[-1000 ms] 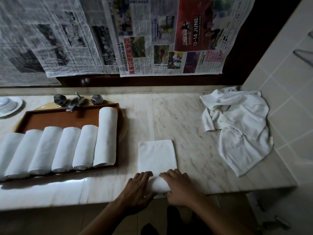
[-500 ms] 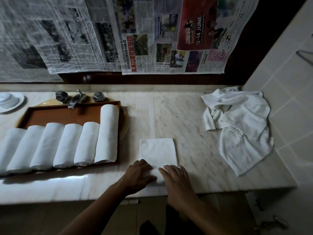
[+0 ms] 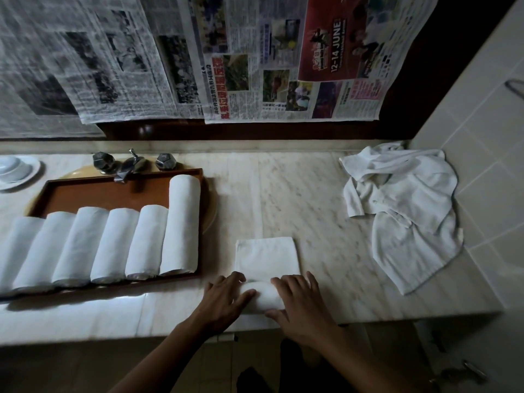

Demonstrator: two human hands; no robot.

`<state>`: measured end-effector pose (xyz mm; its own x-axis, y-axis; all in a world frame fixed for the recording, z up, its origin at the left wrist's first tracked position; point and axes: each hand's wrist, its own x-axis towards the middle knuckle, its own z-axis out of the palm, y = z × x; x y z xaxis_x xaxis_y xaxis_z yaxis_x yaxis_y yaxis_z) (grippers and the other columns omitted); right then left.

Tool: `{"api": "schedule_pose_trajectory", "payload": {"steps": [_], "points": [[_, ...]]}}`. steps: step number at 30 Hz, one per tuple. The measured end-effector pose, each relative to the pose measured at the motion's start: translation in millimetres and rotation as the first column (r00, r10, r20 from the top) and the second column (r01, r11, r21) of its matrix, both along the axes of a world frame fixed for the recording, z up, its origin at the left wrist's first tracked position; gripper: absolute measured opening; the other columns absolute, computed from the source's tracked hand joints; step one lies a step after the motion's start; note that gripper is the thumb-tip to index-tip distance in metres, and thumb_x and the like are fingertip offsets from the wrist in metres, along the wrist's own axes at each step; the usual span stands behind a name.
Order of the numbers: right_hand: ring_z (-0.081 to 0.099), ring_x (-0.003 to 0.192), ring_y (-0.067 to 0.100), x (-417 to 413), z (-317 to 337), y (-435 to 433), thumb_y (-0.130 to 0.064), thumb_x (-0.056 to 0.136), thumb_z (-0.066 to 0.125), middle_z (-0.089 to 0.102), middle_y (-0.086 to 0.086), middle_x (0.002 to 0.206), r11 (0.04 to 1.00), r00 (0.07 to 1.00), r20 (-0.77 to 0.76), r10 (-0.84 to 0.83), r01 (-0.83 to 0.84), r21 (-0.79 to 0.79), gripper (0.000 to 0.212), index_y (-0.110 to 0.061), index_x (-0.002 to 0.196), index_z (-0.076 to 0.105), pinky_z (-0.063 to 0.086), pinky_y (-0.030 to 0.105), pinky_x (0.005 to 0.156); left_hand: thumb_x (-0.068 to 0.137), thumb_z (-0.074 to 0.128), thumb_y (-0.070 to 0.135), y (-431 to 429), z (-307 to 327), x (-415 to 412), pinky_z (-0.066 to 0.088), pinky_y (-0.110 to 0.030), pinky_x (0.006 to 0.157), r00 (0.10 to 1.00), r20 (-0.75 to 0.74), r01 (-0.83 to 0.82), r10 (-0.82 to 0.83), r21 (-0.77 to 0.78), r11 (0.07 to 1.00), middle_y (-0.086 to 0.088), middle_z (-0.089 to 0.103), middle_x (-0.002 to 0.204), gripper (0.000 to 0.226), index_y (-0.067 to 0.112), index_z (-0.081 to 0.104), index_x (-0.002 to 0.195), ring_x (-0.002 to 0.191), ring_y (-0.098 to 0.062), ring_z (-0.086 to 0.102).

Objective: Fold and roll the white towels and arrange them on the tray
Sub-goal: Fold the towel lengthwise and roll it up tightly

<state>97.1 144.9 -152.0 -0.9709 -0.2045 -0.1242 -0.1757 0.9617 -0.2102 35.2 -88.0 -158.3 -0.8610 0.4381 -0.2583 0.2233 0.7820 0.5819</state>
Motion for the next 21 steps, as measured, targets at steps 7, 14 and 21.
{"api": "schedule_pose_trajectory", "payload": {"steps": [7, 14, 21], "points": [[0.041, 0.134, 0.023, -6.2, 7.1, -0.5, -0.07, 0.093, 0.035, 0.046, -0.003, 0.145, 1.0, 0.998, 0.066, 0.0, 0.0, 0.009, 0.072, -0.025, 0.15, 0.035, 0.012, 0.056, 0.122, 0.088, 0.054, 0.073, 11.2, -8.8, 1.2, 0.052, -0.04, 0.083, 0.954, 0.161, -0.277, 0.251, 0.161, 0.947, 0.009, 0.063, 0.097, 0.042, 0.032, 0.06, 0.095, 0.09, -0.009, 0.061], [0.045, 0.138, 0.027, 12.8, -0.6, -17.5, -0.045, 0.086, 0.062, 0.045, 0.004, 0.151, 1.0, 0.996, -0.09, 0.021, -0.021, -0.003, 0.07, -0.024, 0.151, 0.043, 0.029, 0.055, 0.118, 0.089, 0.067, 0.059, 20.4, -7.6, -8.4, 0.041, -0.028, 0.069, 0.928, 0.133, -0.361, 0.348, 0.092, 0.928, 0.001, 0.064, 0.097, 0.042, 0.018, 0.065, 0.098, 0.09, -0.016, 0.062], [0.048, 0.134, 0.023, 3.3, -4.8, -12.1, -0.041, 0.079, 0.077, 0.051, 0.0, 0.146, 0.999, 0.999, -0.039, 0.033, -0.032, 0.023, 0.076, -0.028, 0.147, 0.045, 0.025, 0.05, 0.119, 0.1, 0.035, 0.061, 15.3, -6.1, -14.6, 0.037, -0.036, 0.082, 0.963, -0.266, 0.013, -0.041, -0.105, 0.994, 0.014, 0.06, 0.131, 0.045, 0.036, 0.062, 0.125, 0.115, -0.016, 0.052]]}}
